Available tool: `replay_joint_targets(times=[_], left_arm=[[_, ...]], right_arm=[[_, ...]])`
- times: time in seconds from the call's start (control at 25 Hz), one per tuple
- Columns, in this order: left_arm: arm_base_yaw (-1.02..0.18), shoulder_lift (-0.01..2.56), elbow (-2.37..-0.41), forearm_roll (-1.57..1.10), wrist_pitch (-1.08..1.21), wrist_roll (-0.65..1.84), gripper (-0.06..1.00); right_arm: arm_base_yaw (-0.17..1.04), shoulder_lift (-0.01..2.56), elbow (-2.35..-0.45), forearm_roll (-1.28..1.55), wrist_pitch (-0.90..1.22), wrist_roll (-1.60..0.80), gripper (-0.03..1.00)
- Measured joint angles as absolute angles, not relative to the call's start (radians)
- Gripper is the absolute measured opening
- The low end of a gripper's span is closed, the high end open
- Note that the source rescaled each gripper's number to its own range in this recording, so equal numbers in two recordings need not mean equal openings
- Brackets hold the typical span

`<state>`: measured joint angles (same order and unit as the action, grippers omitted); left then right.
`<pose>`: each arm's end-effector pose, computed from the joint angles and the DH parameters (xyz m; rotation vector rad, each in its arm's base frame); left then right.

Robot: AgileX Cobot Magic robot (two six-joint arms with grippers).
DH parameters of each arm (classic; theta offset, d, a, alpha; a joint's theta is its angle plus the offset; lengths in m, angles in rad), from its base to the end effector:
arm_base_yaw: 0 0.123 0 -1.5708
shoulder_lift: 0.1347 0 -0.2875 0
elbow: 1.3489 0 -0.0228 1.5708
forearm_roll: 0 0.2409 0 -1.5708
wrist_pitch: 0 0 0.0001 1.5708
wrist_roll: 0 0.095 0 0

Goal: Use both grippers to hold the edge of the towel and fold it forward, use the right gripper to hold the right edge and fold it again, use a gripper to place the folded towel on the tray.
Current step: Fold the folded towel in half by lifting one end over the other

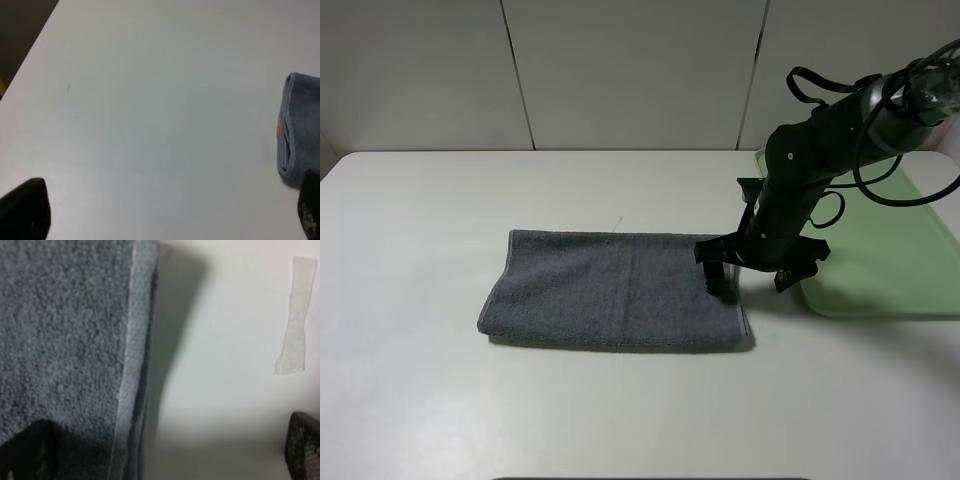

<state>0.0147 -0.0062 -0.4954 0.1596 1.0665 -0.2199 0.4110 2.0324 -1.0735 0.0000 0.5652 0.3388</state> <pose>-0.0139 0.0130 0.2697 -0.2466 2.0237 0.0626 0.3177 0.1384 0.0970 -0.1089 3.0141 0.0740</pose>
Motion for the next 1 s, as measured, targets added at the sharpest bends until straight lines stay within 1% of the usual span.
replay_joint_targets(times=[0.04,0.08,0.16,0.4,0.56,0.6,1.0], left_arm=[[0.015,-0.006,-0.495,0.16,1.067,-0.22,1.0],[0.015,-0.006,-0.495,0.16,1.067,-0.22,1.0],[0.015,-0.006,-0.495,0.16,1.067,-0.22,1.0],[0.015,-0.006,-0.495,0.16,1.067,-0.22,1.0],[0.015,-0.006,-0.495,0.16,1.067,-0.22,1.0],[0.015,-0.006,-0.495,0.16,1.067,-0.22,1.0],[0.015,-0.006,-0.495,0.16,1.067,-0.22,1.0]], right_arm=[[0.411,2.032,-1.073,0.0,0.565,0.338,1.0],[0.411,2.032,-1.073,0.0,0.565,0.337,0.96],[0.412,2.032,-1.073,0.0,0.556,0.337,0.84],[0.412,2.034,-1.076,0.012,0.531,0.337,0.32],[0.412,2.034,-1.077,0.011,0.53,0.337,0.07],[0.412,2.034,-1.077,0.011,0.53,0.337,0.04],[0.412,2.023,-1.077,0.0,0.536,0.337,0.04]])
